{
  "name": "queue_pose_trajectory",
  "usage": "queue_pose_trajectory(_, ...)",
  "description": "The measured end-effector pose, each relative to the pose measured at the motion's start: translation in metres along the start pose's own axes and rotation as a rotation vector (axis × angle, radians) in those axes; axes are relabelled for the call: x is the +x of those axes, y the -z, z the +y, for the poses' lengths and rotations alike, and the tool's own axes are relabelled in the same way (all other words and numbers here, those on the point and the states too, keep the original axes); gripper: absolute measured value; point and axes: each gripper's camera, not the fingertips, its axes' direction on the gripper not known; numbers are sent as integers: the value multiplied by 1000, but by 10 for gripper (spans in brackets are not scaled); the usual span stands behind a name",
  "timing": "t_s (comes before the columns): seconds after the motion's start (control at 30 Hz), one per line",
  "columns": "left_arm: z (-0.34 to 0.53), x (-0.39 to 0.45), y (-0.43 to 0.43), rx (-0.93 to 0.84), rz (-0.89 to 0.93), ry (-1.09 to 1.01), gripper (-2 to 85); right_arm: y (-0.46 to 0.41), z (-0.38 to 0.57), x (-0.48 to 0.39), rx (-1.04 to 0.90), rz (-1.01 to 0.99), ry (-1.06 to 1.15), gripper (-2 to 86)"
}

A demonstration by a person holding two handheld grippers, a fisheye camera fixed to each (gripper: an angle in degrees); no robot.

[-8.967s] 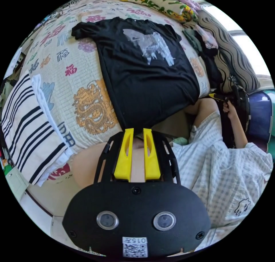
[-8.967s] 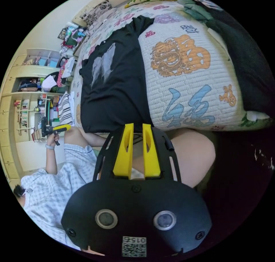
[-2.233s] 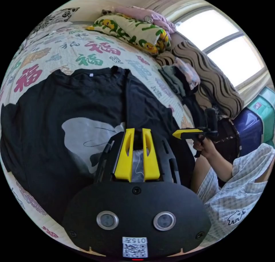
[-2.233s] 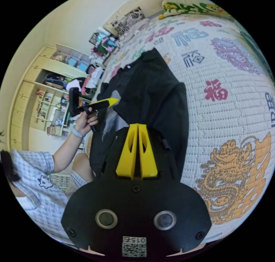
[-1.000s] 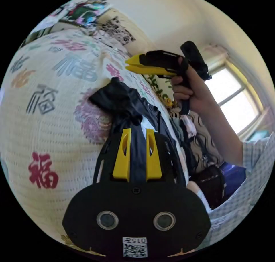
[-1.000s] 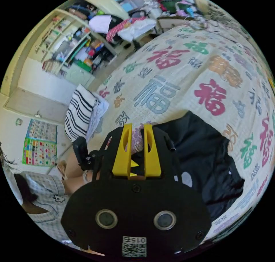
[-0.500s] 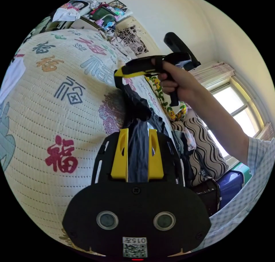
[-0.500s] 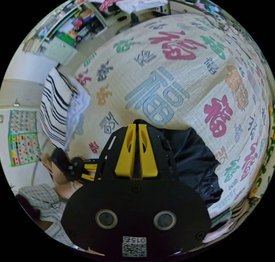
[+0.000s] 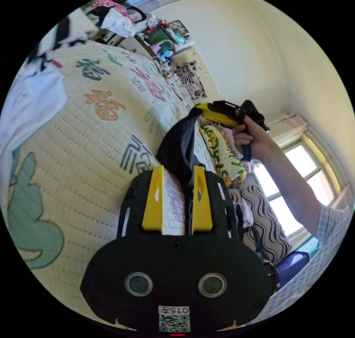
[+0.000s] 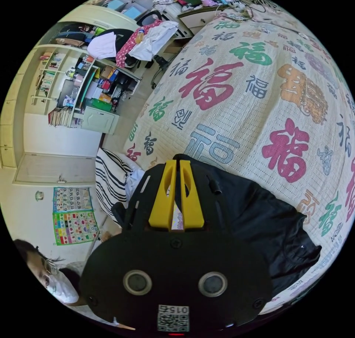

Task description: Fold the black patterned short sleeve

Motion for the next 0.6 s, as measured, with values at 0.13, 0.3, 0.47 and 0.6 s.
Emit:
queue_pose_trajectory(0.13,3,-5,9,83,-90,37,79,16,-3,18,9,-57,-15,4)
queue_pose_trajectory(0.3,-9,10,-20,-15,-178,-35,60,38,-5,31,14,-81,-31,4)
queue_pose_trajectory(0.47,-6,9,-35,-29,-152,2,-4,71,-7,32,22,-62,-28,5)
queue_pose_trajectory(0.6,16,25,-17,82,-181,-68,-8,99,-5,32,27,-82,0,5)
